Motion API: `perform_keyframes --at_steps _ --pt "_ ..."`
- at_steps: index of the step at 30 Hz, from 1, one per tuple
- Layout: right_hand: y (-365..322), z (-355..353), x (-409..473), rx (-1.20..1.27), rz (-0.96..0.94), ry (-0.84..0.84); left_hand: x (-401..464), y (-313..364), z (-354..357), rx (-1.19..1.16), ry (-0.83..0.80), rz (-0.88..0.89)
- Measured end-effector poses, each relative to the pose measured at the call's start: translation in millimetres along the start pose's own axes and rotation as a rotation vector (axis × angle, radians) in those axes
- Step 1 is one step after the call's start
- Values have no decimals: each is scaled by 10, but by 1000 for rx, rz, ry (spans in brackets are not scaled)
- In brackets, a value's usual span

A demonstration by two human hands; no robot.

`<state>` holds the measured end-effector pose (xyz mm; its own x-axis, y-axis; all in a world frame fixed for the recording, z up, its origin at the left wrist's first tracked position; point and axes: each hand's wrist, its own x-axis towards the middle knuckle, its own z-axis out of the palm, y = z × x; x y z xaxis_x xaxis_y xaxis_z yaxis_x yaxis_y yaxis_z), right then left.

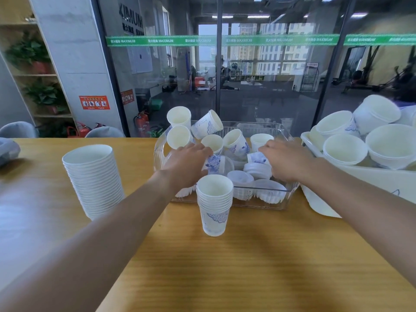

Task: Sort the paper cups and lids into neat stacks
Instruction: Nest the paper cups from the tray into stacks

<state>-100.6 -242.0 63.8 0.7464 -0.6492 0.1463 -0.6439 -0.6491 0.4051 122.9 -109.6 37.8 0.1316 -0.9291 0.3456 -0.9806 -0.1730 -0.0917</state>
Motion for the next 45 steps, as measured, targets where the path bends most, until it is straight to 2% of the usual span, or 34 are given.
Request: perform_keyframes --at_steps 5,12,17,22,28,34,40,45 --pt "14 7 118 -124 -22 -31 122 -1 141 150 -22 6" --pt "12 35 222 -195 -4 -71 148 -9 172 225 3 -6" --pt "-9 32 220 -214 44 -114 94 -38 125 178 31 21" --pt "-25 -42 171 -167 26 -56 -14 -26 59 14 86 15" --pt "-4 -85 15 104 78 29 -188 -3 5 -241 178 -104" --pt "-132 -69 -279 749 214 287 -408 43 -47 -661 307 -261" --pt "-427 68 -549 1178 269 535 -575 117 5 -1035 447 -354" --pt "-644 166 -639 1393 252 643 -714 192 115 -1089 557 -328"
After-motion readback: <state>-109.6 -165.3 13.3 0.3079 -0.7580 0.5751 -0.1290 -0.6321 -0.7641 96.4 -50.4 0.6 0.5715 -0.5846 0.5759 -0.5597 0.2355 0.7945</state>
